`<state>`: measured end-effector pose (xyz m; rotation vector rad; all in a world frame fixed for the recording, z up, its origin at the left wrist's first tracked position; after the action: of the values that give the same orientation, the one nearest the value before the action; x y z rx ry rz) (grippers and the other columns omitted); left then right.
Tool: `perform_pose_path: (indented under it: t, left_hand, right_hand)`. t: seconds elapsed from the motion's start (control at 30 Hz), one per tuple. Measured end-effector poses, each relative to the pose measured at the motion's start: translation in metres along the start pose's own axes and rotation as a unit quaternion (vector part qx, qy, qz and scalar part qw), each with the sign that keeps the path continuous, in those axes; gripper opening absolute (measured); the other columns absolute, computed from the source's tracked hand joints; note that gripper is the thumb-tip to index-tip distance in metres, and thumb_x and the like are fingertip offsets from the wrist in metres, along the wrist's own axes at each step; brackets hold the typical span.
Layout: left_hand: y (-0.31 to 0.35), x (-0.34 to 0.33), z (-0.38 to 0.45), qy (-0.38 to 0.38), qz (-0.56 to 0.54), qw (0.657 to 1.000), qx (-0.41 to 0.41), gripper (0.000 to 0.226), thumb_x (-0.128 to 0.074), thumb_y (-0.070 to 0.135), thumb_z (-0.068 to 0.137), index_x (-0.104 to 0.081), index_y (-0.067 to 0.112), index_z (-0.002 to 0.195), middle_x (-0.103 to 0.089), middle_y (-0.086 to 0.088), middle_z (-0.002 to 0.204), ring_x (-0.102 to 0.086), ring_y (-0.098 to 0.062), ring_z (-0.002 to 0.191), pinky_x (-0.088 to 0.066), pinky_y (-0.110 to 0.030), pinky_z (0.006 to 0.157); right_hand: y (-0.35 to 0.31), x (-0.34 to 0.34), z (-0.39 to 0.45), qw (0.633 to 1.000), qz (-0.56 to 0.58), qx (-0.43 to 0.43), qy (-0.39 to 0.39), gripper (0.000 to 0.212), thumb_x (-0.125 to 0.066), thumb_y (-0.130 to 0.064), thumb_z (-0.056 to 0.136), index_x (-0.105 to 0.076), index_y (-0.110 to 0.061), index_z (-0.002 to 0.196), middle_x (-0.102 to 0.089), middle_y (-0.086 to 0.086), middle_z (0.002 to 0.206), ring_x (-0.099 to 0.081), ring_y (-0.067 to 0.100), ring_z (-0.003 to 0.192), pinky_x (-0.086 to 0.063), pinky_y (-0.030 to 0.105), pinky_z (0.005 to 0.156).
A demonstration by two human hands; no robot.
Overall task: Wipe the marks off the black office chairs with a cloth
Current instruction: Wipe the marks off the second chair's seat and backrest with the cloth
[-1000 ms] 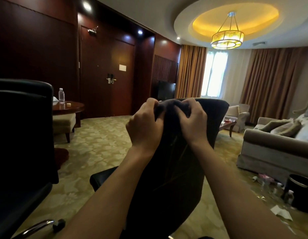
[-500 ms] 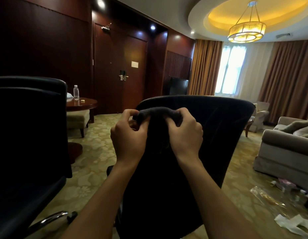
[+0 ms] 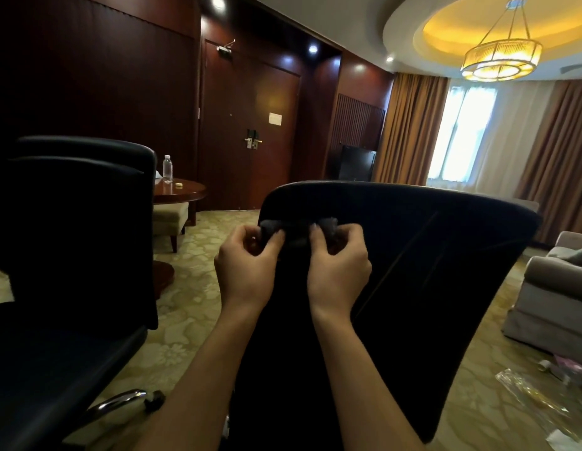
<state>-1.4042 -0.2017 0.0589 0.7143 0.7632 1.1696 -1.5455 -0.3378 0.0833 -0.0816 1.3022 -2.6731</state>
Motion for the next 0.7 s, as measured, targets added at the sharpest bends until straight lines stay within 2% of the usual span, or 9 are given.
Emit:
perform_pose_path:
  t: [0.07,0.1,0.23,0.33,0.43,0.53,0.6,0.67,0.7]
  left_hand:
    - [-0.012,0.006,-0.004,0.019,-0.001,1.000,0.012,0.015,-0.074,0.032,0.087,-0.059,0.032,0.086,-0.058,0.010,0.105,-0.065,-0.007,0.083,-0.053,-0.015,0.063]
    - [-0.015,0.007,-0.002,0.023,-0.009,1.000,0.018,0.016,-0.074,0.032,0.087,-0.058,0.034,0.086,-0.052,0.011,0.110,-0.064,-0.007,0.085,-0.053,-0.015,0.063]
    - [-0.014,0.010,0.017,-0.010,-0.007,1.000,0.002,0.011,-0.072,0.037,0.087,-0.061,0.035,0.089,-0.052,0.010,0.110,-0.067,-0.017,0.090,-0.062,-0.037,0.072]
    - [0.017,0.015,0.034,-0.019,-0.031,0.997,-0.072,0.011,-0.070,0.039,0.087,-0.059,0.037,0.090,-0.056,0.001,0.113,-0.069,-0.024,0.086,-0.060,-0.034,0.064]
    - [0.024,0.013,0.052,-0.061,-0.039,0.996,-0.060,0.019,-0.068,0.048,0.084,-0.060,0.033,0.093,-0.061,-0.004,0.116,-0.071,-0.021,0.090,-0.062,-0.038,0.066]
    - [0.006,0.009,0.046,-0.089,-0.005,0.995,-0.048,0.009,-0.070,0.029,0.090,-0.061,0.029,0.091,-0.062,-0.008,0.113,-0.072,-0.021,0.084,-0.062,-0.037,0.060]
    - [-0.011,0.011,0.034,-0.064,0.016,0.997,-0.044,0.015,-0.073,0.024,0.088,-0.060,0.032,0.088,-0.059,-0.002,0.112,-0.070,-0.017,0.083,-0.061,-0.032,0.059]
    - [-0.035,0.015,0.020,-0.038,0.023,0.999,-0.027,0.018,-0.075,0.024,0.087,-0.061,0.035,0.087,-0.055,0.003,0.113,-0.066,-0.006,0.083,-0.061,-0.027,0.065]
    - [-0.049,0.016,0.013,-0.032,0.030,0.999,-0.019,0.017,-0.075,0.025,0.086,-0.062,0.035,0.087,-0.054,0.004,0.111,-0.065,-0.004,0.083,-0.060,-0.027,0.068]
  right_hand:
    - [0.008,-0.007,-0.008,1.000,0.003,-0.004,-0.011,0.012,-0.067,-0.031,0.090,-0.059,-0.023,0.092,-0.067,-0.009,0.089,-0.064,0.003,0.083,-0.058,0.031,0.079]
    - [0.009,-0.009,-0.010,1.000,0.009,-0.001,-0.015,0.012,-0.067,-0.030,0.090,-0.059,-0.022,0.092,-0.066,-0.008,0.089,-0.064,0.003,0.082,-0.058,0.031,0.078]
    - [-0.009,-0.014,-0.005,0.999,0.023,0.031,-0.009,0.018,-0.070,-0.034,0.088,-0.059,-0.020,0.088,-0.066,-0.008,0.081,-0.064,0.003,0.075,-0.057,0.030,0.073]
    - [-0.040,-0.013,0.002,0.996,0.047,0.071,0.009,0.021,-0.071,-0.034,0.088,-0.058,-0.017,0.088,-0.063,-0.011,0.077,-0.063,0.002,0.073,-0.055,0.027,0.071]
    - [-0.054,-0.019,0.006,0.996,0.026,0.088,-0.008,0.024,-0.071,-0.034,0.088,-0.057,-0.016,0.093,-0.062,-0.012,0.079,-0.062,0.003,0.075,-0.055,0.029,0.073]
    - [-0.036,-0.023,0.003,0.997,-0.018,0.069,-0.013,0.024,-0.071,-0.033,0.087,-0.056,-0.016,0.093,-0.063,-0.010,0.083,-0.062,0.007,0.078,-0.055,0.034,0.076]
    - [-0.013,-0.027,-0.005,0.998,-0.031,0.045,-0.019,0.021,-0.071,-0.032,0.088,-0.055,-0.019,0.091,-0.064,-0.009,0.086,-0.062,0.007,0.079,-0.053,0.027,0.074]
    - [0.014,-0.030,-0.018,0.998,-0.057,0.018,-0.026,0.022,-0.071,-0.031,0.088,-0.052,-0.020,0.089,-0.065,-0.005,0.088,-0.062,0.009,0.079,-0.044,0.018,0.065]
    - [0.029,-0.032,-0.025,0.997,-0.069,0.002,-0.034,0.022,-0.070,-0.031,0.089,-0.051,-0.020,0.089,-0.065,-0.004,0.088,-0.062,0.012,0.080,-0.040,0.018,0.063]
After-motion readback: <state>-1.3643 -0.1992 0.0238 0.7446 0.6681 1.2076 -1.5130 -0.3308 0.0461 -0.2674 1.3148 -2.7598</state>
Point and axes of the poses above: each hand's wrist, its own z-axis towards the middle knuckle, its own x-axis out of the back of the hand, y = z × x, the point moved 10 cm from there along z, towards the middle knuckle
